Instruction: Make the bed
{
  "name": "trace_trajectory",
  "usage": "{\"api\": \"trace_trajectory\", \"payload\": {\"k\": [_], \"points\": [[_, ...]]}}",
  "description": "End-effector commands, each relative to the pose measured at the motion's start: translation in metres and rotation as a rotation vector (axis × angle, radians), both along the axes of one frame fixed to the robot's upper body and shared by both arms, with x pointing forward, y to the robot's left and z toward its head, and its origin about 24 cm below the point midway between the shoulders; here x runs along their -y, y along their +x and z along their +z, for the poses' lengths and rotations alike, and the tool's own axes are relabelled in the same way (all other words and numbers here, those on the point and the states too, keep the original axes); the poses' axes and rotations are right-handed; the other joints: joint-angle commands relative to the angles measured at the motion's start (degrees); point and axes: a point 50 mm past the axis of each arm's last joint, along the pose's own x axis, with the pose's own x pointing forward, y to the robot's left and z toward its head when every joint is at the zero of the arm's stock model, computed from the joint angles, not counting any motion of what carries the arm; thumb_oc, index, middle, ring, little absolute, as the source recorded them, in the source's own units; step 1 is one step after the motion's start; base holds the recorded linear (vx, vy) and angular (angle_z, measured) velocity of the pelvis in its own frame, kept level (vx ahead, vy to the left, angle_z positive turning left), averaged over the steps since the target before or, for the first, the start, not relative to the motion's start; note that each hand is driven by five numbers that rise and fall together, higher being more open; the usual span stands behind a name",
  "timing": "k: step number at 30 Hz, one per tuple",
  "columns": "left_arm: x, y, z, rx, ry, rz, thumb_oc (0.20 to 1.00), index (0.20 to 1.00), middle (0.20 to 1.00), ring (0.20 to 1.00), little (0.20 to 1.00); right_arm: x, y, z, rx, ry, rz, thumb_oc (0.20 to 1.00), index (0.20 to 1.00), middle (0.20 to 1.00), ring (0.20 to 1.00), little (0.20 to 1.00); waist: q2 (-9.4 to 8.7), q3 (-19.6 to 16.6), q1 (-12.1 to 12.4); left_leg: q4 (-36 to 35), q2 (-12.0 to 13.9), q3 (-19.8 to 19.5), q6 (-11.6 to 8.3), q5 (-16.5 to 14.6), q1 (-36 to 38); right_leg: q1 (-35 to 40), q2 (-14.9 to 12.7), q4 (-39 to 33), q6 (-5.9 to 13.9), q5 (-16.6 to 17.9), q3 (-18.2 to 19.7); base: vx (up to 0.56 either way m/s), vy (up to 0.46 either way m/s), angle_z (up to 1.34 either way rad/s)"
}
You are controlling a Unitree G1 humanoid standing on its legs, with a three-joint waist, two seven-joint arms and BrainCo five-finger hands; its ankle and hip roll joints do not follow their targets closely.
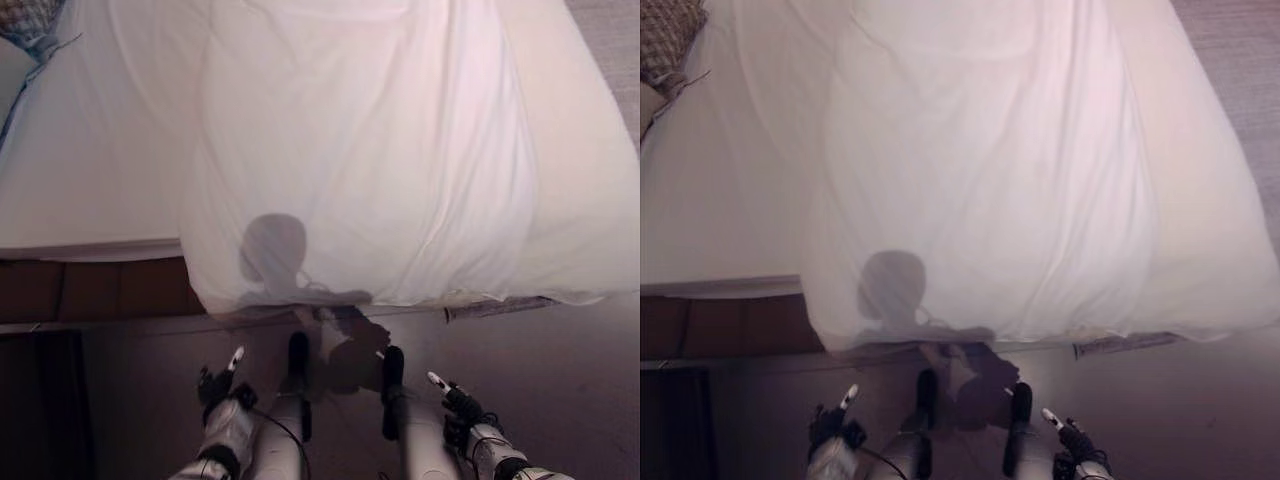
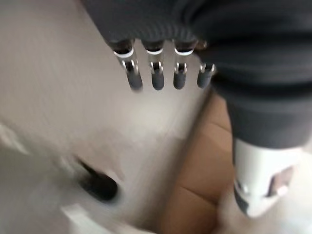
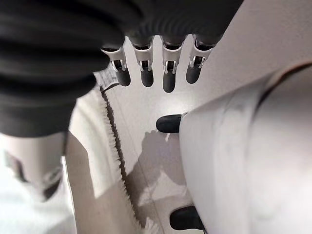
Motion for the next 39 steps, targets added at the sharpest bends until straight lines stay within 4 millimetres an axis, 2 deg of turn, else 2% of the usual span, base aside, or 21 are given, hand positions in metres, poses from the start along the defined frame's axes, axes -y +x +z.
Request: {"api": "trace_trajectory", "payload": {"k": [1,3,7,8,10,11,13,15,16,18,20,21,23,26,29,31,32,33,35,36,39], "points": [[-0.003,0.009,0.010,0.030,0.151,-0.175,1.000,1.000,1.000,1.000,1.000,0.002,0.012,0.013,0.125,-0.040,0.038,1.000,1.000,1.000,1.000,1.000,-2.77,0.48,0.84,2.57,-0.38,0.32,-0.72,-1.56,-1.99,0.40,-3.28,-6.66,3.92,7.10,0.02,0.01,-0.001,0.06],[-0.003,0.011,0.017,0.078,0.205,-0.283,1.000,1.000,1.000,1.000,1.000,0.001,0.018,0.023,0.198,-0.061,0.091,1.000,1.000,1.000,1.000,1.000,-2.65,0.52,0.86,2.42,-0.33,0.21,-0.71,-1.45,-2.09,0.36,-3.33,-6.83,4.01,7.10,-0.07,0.00,-0.006,0.07],[-0.002,0.027,0.048,0.255,0.337,-0.593,1.000,1.000,1.000,1.000,1.000,-0.003,0.036,0.054,0.404,-0.085,0.231,1.000,1.000,1.000,1.000,1.000,-2.53,0.55,0.67,2.42,-0.21,0.07,-0.82,-1.31,-2.49,0.04,-3.29,-6.73,4.13,6.85,-0.11,0.00,0.000,0.00],[-0.002,0.027,0.048,0.255,0.337,-0.593,1.000,1.000,1.000,1.000,1.000,-0.003,0.036,0.054,0.403,-0.085,0.231,1.000,1.000,1.000,1.000,1.000,-2.53,0.56,0.69,2.43,-0.21,0.07,-0.82,-1.33,-2.46,0.06,-3.28,-6.71,4.13,6.84,-0.11,0.00,0.000,0.00],[0.009,0.043,0.069,0.373,0.314,-0.877,1.000,1.000,1.000,1.000,1.000,-0.011,0.051,0.081,0.539,-0.052,0.351,1.000,1.000,1.000,1.000,1.000,-2.72,0.62,0.37,2.30,-0.08,0.30,-0.88,-1.29,-2.46,-0.27,-3.22,-6.74,4.30,6.88,0.28,0.00,0.005,0.02],[0.009,0.043,0.069,0.373,0.314,-0.877,1.000,1.000,1.000,1.000,1.000,-0.011,0.051,0.081,0.539,-0.052,0.351,1.000,1.000,1.000,1.000,1.000,-2.72,0.62,0.38,2.30,-0.08,0.31,-0.88,-1.29,-2.46,-0.27,-3.22,-6.74,4.30,6.88,0.28,0.00,0.000,0.00],[0.032,0.066,0.094,0.476,0.252,-1.162,1.000,1.000,1.000,1.000,1.000,-0.017,0.068,0.102,0.604,-0.051,0.507,1.000,1.000,1.000,1.000,1.000,-2.85,0.52,-0.20,2.59,-0.04,0.76,-0.87,-1.61,-2.47,-0.76,-3.15,-6.43,4.38,6.78,0.65,0.00,0.013,-0.02],[0.050,0.083,0.120,0.566,0.254,-1.327,1.000,1.000,1.000,1.000,1.000,-0.024,0.083,0.117,0.649,-0.024,0.573,1.000,1.000,1.000,1.000,1.000,-2.88,0.50,-0.45,3.12,-0.08,0.99,-0.83,-1.81,-2.91,-1.47,-3.20,-5.93,4.32,6.76,0.97,-0.01,0.016,-0.04],[0.050,0.084,0.120,0.566,0.254,-1.327,1.000,1.000,1.000,1.000,1.000,-0.024,0.084,0.117,0.649,-0.024,0.573,1.000,1.000,1.000,1.000,1.000,-2.89,0.38,-0.46,3.11,-0.10,0.98,-0.82,-1.75,-3.06,-1.62,-3.21,-5.95,4.32,6.81,0.97,0.00,0.000,0.00],[0.075,0.105,0.148,0.651,0.210,-1.467,1.000,1.000,1.000,1.000,1.000,-0.035,0.103,0.135,0.684,0.022,0.656,1.000,1.000,1.000,1.000,1.000,-2.91,0.65,-0.87,4.14,-0.20,1.29,-0.81,-2.00,-4.22,-3.08,-3.10,-5.00,4.14,6.73,1.63,-0.04,0.014,-0.04],[0.087,0.117,0.160,0.683,0.129,-1.506,1.000,1.000,1.000,1.000,1.000,-0.043,0.115,0.143,0.687,0.072,0.677,1.000,1.000,1.000,1.000,1.000,-2.99,1.02,-1.11,5.34,-0.29,1.41,-0.84,-2.18,-5.40,-4.25,-3.08,-4.16,4.07,6.68,1.87,-0.07,0.013,-0.05],[0.102,0.131,0.178,0.695,0.080,-1.585,1.000,1.000,1.000,1.000,1.000,-0.052,0.127,0.156,0.705,0.098,0.715,1.000,1.000,1.000,1.000,1.000,-2.93,1.78,-1.46,6.56,-0.39,1.44,-0.86,-2.31,-6.79,-5.97,-2.94,-2.57,3.85,6.40,2.30,-0.07,0.011,-0.06],[0.107,0.136,0.184,0.694,0.030,-1.613,1.000,1.000,1.000,1.000,1.000,-0.057,0.133,0.161,0.712,0.124,0.724,1.000,1.000,1.000,1.000,1.000,-2.96,2.13,-1.52,7.25,-0.41,1.56,-0.89,-2.45,-7.49,-6.82,-2.87,-1.84,3.79,6.23,2.45,-0.05,0.009,-0.02],[0.123,0.152,0.208,0.712,-0.054,-1.693,1.000,1.000,1.000,1.000,1.000,-0.067,0.146,0.175,0.700,0.199,0.772,1.000,1.000,1.000,1.000,1.000,-3.11,2.82,-1.96,10.05,-0.55,1.60,-0.99,-3.01,-10.30,-9.70,-2.72,0.50,3.64,5.86,2.96,-0.06,0.006,-0.07],[0.131,0.167,0.231,0.772,-0.079,-1.679,1.000,1.000,1.000,1.000,1.000,-0.072,0.163,0.195,0.713,0.224,0.786,1.000,1.000,1.000,1.000,1.000,-3.19,3.38,-2.22,13.25,-0.65,1.67,-1.14,-3.70,-13.76,-13.19,-2.69,3.63,3.35,5.17,3.52,-0.05,0.006,-0.01],[0.131,0.178,0.248,0.837,-0.019,-1.614,1.000,1.000,1.000,1.000,1.000,-0.072,0.174,0.213,0.742,0.218,0.778,1.000,1.000,1.000,1.000,1.000,-2.99,3.77,-2.16,15.19,-0.83,1.69,-1.17,-4.07,-15.98,-15.36,-2.93,5.84,3.29,4.65,3.70,-0.02,0.005,-0.01],[0.131,0.178,0.248,0.837,-0.019,-1.614,1.000,1.000,1.000,1.000,1.000,-0.072,0.174,0.213,0.742,0.218,0.778,1.000,1.000,1.000,1.000,1.000,-2.99,3.75,-2.16,15.21,-0.83,1.69,-1.17,-4.08,-16.01,-15.39,-2.93,5.86,3.29,4.65,3.70,-0.05,0.019,0.05],[0.127,0.188,0.264,0.882,0.063,-1.535,1.000,1.000,1.000,1.000,1.000,-0.070,0.184,0.231,0.778,0.199,0.752,1.000,1.000,1.000,1.000,1.000,-2.81,4.14,-1.94,17.31,-0.80,1.86,-1.19,-4.53,-18.35,-18.11,-3.20,8.35,3.09,4.21,3.92,-0.04,0.012,0.08],[0.117,0.200,0.275,0.904,0.169,-1.405,1.000,1.000,1.000,1.000,1.000,-0.069,0.194,0.247,0.805,0.175,0.707,1.000,1.000,1.000,1.000,1.000,-2.87,4.41,-1.87,19.32,-0.64,2.12,-0.96,-5.48,-20.23,-20.25,-3.34,10.88,3.07,3.54,4.08,-0.03,0.012,0.07],[0.117,0.200,0.275,0.905,0.169,-1.405,1.000,1.000,1.000,1.000,1.000,-0.069,0.194,0.247,0.805,0.174,0.707,1.000,1.000,1.000,1.000,1.000,-2.88,4.21,-1.91,19.26,-0.69,2.11,-0.95,-5.35,-20.47,-20.50,-3.38,10.84,3.08,3.63,4.08,-0.03,0.003,0.01],[0.101,0.217,0.306,0.930,0.378,-1.213,1.000,1.000,1.000,1.000,1.000,-0.063,0.212,0.285,0.876,0.135,0.590,1.000,1.000,1.000,1.000,1.000,-3.18,5.39,-1.59,23.37,-0.08,3.26,-1.49,-6.33,-24.09,-24.38,-3.64,15.14,2.86,2.45,4.44,-0.05,0.016,0.01]]}}
